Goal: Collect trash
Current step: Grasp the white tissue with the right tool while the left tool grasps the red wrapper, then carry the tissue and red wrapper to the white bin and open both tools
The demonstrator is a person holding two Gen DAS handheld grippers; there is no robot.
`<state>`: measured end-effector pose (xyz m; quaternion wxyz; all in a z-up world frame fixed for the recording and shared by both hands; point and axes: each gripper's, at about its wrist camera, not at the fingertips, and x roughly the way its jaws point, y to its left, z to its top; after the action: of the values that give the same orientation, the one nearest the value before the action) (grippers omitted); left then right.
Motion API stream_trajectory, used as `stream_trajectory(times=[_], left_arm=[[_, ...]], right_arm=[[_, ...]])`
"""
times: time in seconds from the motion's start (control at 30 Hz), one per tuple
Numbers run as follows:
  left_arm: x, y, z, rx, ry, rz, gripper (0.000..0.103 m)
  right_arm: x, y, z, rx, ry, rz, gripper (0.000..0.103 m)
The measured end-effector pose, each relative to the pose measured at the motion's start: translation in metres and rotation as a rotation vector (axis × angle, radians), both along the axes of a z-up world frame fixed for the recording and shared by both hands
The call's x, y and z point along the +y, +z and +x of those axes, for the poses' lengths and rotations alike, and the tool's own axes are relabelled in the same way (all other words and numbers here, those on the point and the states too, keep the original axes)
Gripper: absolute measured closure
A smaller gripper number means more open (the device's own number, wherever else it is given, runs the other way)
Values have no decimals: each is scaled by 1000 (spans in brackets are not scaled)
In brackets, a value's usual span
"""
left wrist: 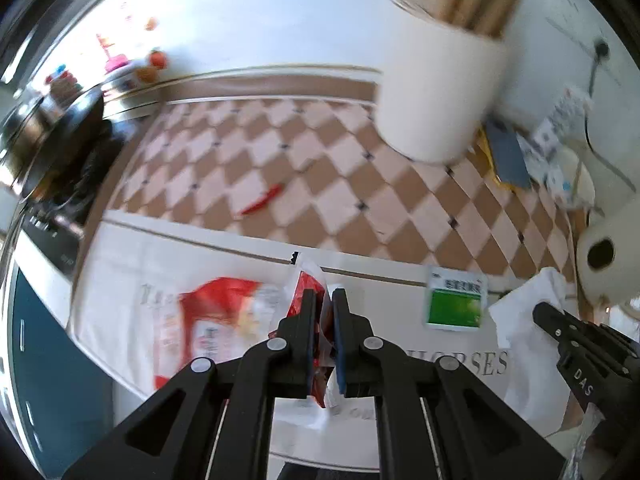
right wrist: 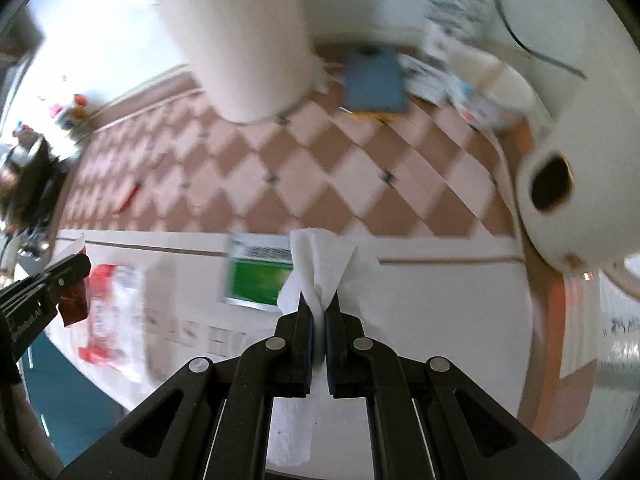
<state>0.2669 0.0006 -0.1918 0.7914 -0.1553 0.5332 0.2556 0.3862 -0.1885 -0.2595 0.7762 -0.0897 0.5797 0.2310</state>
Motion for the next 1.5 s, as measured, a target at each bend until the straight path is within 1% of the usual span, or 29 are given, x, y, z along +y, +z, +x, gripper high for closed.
stream_trajectory(times=[0.13, 0.23, 0.33, 0.47, 0.53, 0.6, 0.7, 0.83, 0.9, 0.97, 1.03, 1.1, 1.13, 1.17, 1.2, 1.23, 1.3, 1.37, 1.5], left_arm=[[32, 23, -45, -45, 97, 16, 98], [57, 36, -87, -70, 177, 37, 98], [79, 46, -134, -85, 266, 62, 98], [109, 55, -211, -95, 388, 84, 98], [122, 54, -258, -99, 457, 88, 98], [132, 50, -295, -101, 510, 85, 98], [150, 40, -362, -99, 603, 73, 98], [169, 19, -440, -90, 714, 42, 98], [181, 0, -482, -69, 777, 23, 98], [193, -25, -517, -50, 840, -22, 98], [206, -54, -552, -33, 907, -78, 98], [220, -97, -592, -39, 985, -176, 98], [226, -122, -612, -47, 1026, -225, 98], [231, -141, -625, -60, 1057, -264, 98], [238, -169, -643, -73, 1092, -318, 98], [245, -200, -659, -83, 1126, -366, 98], [255, -250, -681, -107, 1181, -437, 98], [263, -312, -704, -124, 1231, -513, 98], [278, -425, -733, -146, 1288, -622, 98]], right_arm=[[32, 24, -21, -25, 86, 43, 98], [63, 40, -46, -37, 160, 72, 98], [98, 53, -75, -39, 237, 98, 98], [149, 68, -126, -35, 351, 126, 98], [175, 76, -156, -33, 411, 135, 98], [200, 84, -189, -28, 470, 143, 98], [238, 89, -245, -23, 561, 148, 98], [286, 81, -320, 7, 672, 135, 98], [309, 71, -358, 23, 723, 127, 98], [332, 55, -395, 39, 775, 119, 98], [356, 31, -431, 74, 828, 108, 98], [379, -2, -462, 134, 865, 87, 98], [391, -24, -478, 163, 889, 69, 98], [401, -44, -492, 189, 905, 53, 98], [411, -67, -505, 212, 917, 37, 98], [421, -92, -519, 232, 939, 17, 98], [439, -145, -544, 273, 963, -6, 98], [455, -204, -568, 320, 990, -31, 98], [480, -328, -610, 384, 1024, -77, 98]])
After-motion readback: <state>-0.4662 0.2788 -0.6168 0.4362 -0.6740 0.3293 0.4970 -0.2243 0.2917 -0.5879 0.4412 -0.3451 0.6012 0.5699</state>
